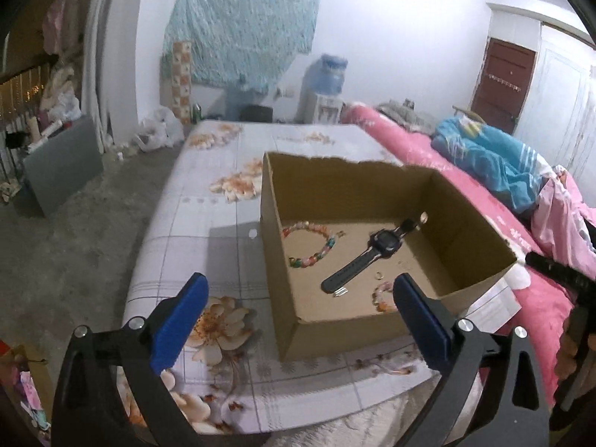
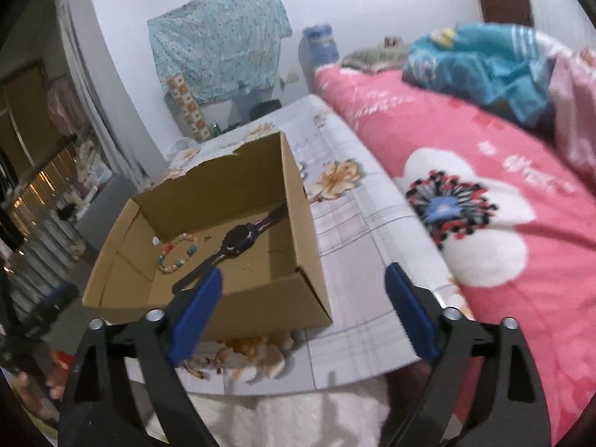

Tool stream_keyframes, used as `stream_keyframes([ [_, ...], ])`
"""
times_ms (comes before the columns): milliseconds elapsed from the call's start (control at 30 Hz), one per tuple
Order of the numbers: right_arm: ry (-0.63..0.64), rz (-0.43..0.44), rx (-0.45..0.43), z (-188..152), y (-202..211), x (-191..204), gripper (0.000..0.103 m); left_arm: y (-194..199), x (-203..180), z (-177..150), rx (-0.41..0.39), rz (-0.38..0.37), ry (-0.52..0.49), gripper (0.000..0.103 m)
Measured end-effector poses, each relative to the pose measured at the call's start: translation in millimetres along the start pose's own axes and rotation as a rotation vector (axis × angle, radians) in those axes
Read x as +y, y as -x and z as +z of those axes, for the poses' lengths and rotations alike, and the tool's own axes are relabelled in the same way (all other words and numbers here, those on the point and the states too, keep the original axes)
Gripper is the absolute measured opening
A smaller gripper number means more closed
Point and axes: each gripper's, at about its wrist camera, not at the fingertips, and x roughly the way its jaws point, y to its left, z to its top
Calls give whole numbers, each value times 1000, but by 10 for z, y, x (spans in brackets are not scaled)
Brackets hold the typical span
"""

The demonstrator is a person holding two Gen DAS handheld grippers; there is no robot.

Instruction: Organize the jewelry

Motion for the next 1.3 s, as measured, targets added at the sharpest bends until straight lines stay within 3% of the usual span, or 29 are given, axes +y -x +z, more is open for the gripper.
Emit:
stream_keyframes([
  [233, 111, -65, -20, -187, 89, 275, 95, 112, -306, -122, -20, 83, -61, 97],
  [333, 134, -89, 18, -252, -30, 397, 95, 29, -422, -188, 19, 141, -91, 97],
  [433, 152, -106, 35, -302, -105, 473, 95, -19, -484, -229, 44, 145, -98, 97],
  [800, 202, -152, 100, -331, -252, 586, 95, -282, -505, -276, 176, 179, 28, 97],
  [1300, 195, -142, 133, -307, -345, 589, 95, -352, -605, -259, 205, 213, 2, 97],
])
